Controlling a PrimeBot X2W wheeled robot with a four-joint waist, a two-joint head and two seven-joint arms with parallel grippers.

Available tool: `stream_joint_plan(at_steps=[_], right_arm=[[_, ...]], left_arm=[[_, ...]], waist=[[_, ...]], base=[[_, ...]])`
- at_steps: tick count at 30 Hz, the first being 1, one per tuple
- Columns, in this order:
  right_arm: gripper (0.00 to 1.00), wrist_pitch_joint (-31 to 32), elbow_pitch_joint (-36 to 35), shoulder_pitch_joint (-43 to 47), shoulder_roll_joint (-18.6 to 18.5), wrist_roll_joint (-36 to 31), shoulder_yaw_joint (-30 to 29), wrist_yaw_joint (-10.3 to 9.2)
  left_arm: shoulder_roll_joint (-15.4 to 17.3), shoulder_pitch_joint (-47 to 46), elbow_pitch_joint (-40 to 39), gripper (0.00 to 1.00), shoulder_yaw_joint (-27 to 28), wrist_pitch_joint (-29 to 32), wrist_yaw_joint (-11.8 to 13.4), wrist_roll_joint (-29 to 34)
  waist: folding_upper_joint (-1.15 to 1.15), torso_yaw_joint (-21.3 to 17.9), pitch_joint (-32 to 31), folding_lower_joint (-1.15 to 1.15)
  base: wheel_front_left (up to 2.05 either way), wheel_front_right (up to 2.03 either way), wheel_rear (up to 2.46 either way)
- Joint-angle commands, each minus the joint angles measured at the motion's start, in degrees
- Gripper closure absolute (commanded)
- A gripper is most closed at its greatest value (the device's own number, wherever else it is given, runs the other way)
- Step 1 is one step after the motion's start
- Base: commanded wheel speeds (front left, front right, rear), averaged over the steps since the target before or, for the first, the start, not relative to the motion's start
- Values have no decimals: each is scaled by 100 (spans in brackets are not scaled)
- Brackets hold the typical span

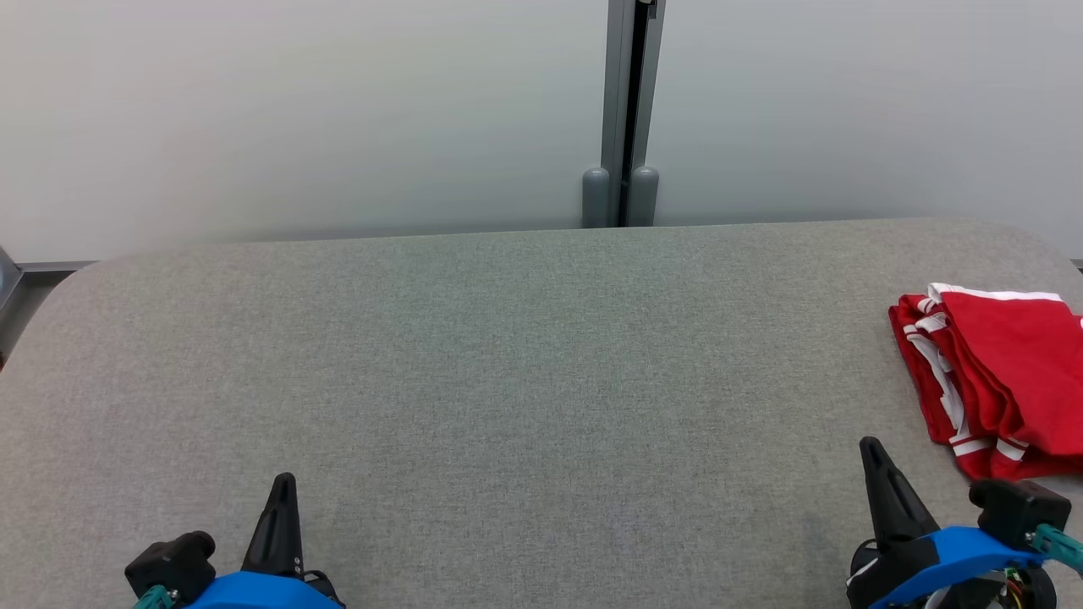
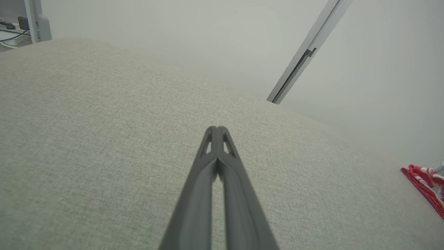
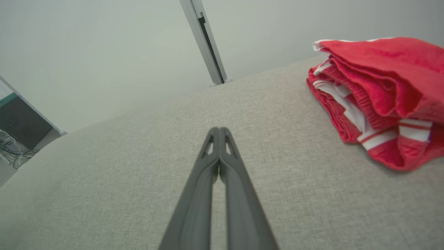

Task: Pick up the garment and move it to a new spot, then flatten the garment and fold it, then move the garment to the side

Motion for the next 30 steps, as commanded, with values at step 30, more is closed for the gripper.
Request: stream_joint_plan(at_steps=[30], right_arm=[[100, 435, -168, -261, 36, 2976, -154, 0]], left_arm=[[-123, -325, -506, 100, 480, 747, -34, -2663]], waist=[[0, 6, 22, 0]], base=[[0, 0, 0]])
